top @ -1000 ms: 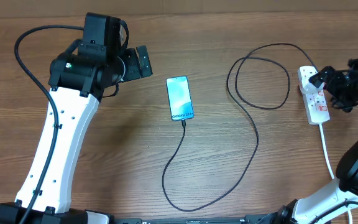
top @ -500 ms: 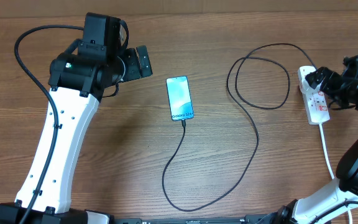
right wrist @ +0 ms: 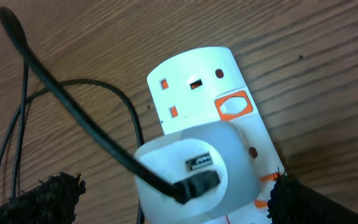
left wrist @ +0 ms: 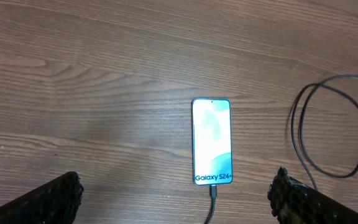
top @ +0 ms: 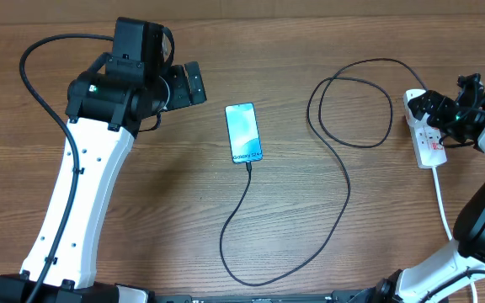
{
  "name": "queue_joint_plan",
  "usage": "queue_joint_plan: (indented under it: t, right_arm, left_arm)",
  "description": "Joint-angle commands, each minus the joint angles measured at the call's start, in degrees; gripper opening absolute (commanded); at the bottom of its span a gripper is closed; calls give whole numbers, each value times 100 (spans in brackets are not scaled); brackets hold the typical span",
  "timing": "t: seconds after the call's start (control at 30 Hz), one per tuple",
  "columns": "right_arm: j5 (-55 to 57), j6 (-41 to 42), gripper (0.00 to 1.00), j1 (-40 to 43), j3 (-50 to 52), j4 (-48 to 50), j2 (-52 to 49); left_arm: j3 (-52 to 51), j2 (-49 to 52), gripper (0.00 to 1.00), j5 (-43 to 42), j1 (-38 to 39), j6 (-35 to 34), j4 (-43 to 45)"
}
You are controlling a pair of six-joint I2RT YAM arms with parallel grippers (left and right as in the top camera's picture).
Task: Plug charger to phone and switch on socket
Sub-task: 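Move the right gripper to the orange switch beside the white plug, then press the orange rocker switch down with the right gripper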
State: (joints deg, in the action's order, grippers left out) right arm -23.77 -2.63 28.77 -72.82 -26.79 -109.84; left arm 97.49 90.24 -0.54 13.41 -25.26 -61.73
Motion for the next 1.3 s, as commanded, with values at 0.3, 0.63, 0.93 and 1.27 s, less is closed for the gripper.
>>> queue_joint_plan:
  t: [0.3, 0.63, 0.93, 1.27]
  right_arm:
    - [-260, -44, 100, -28, 13, 61, -431]
    - [-743, -42, 100, -118, 13, -155, -431]
    - [-688, 129, 100, -210, 13, -262, -431]
    - [-450, 260, 100, -210, 13, -315, -431]
  left_arm:
    - [15, 50, 99, 98, 11, 87, 7]
    - [15, 50, 100, 98, 11, 87, 7]
    - [15, 50, 100, 101, 11, 87, 7]
    - [15, 50, 100, 101, 11, 87, 4]
